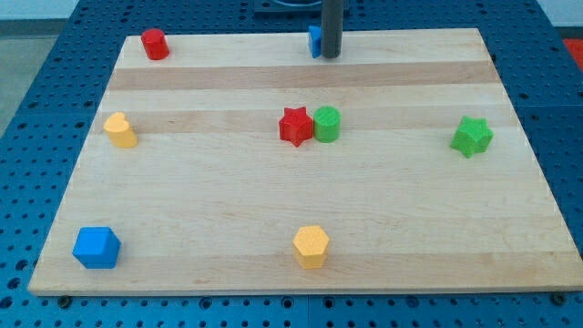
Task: Separate the red star and green circle from each other
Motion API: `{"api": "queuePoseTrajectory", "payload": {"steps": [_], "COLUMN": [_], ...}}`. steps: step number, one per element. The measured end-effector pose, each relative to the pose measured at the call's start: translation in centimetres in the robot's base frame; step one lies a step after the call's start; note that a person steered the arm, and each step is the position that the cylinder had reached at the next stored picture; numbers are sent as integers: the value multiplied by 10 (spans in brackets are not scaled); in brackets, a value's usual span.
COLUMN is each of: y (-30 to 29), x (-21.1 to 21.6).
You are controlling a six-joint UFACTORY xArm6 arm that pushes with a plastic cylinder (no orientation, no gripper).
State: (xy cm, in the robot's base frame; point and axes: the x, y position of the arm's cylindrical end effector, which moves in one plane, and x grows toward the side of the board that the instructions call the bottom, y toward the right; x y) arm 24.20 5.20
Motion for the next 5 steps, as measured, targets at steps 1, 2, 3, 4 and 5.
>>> {"api": "queuePoseTrajectory", "payload": {"steps": [1, 2, 3, 4, 5], "y": [35, 13, -20, -30, -61], "x": [2, 44, 65, 65, 65]}}
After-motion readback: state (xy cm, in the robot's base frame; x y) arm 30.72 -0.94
